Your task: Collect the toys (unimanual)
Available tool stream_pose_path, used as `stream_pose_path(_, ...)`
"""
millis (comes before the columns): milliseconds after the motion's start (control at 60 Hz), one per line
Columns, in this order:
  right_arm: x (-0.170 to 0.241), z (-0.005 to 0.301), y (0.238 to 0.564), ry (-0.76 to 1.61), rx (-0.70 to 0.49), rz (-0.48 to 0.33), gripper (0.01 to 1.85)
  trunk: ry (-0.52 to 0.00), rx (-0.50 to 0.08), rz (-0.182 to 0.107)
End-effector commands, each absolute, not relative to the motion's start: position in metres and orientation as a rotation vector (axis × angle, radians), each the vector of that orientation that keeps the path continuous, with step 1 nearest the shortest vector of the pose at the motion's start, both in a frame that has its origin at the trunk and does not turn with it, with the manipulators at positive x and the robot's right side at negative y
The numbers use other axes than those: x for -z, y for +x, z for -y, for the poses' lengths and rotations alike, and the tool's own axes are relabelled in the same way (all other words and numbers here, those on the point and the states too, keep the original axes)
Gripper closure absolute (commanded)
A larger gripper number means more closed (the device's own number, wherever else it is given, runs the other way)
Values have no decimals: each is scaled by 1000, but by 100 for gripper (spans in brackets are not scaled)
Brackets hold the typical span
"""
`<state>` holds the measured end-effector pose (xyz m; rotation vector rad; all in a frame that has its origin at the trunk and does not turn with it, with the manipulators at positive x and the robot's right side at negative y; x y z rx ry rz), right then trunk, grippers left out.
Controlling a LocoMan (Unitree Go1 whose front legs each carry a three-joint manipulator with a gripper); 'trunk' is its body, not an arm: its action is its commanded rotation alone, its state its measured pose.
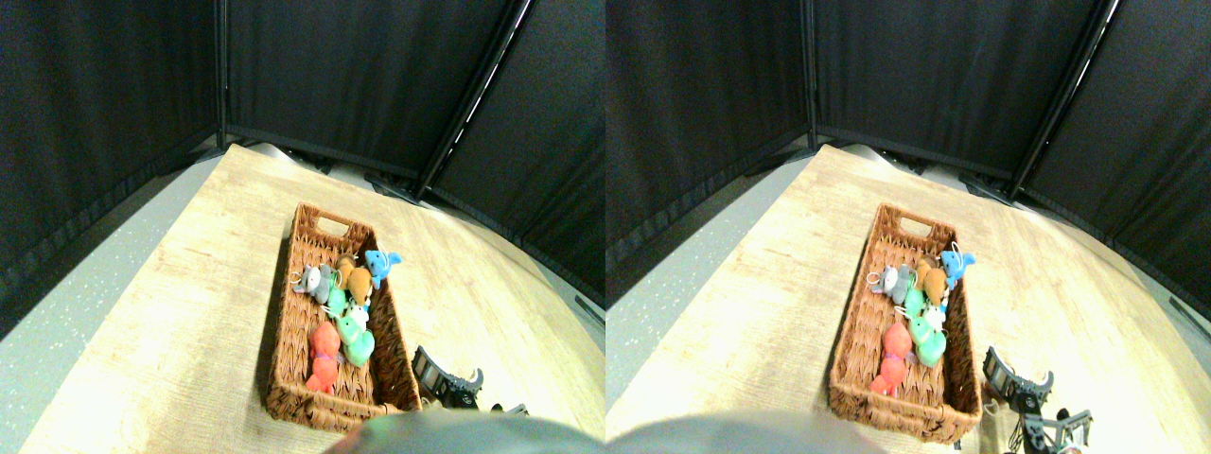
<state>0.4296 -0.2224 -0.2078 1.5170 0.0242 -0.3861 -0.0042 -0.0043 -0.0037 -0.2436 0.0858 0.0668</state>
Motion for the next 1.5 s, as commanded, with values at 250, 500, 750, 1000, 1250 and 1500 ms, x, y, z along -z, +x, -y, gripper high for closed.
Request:
stream_pose_path(250,224,215,429,1543,366,-55,100,-267,-90,-115)
stream_pose_path(500,235,220,432,1529,393,-44,98,-256,-85,-125)
stream_pose_path(750,243,230,440,1566,452,3,104,-245,-79,-127)
stream_pose_path(1000,238,230,447,1540,485,49,162,-245,-74,-129)
stream_pose_path(1250,224,228,451,1440,526,149,180,-241,-66,-119)
stream_pose_path(1500,197,228,463,1325,431,163,180,-235,-57,-100)
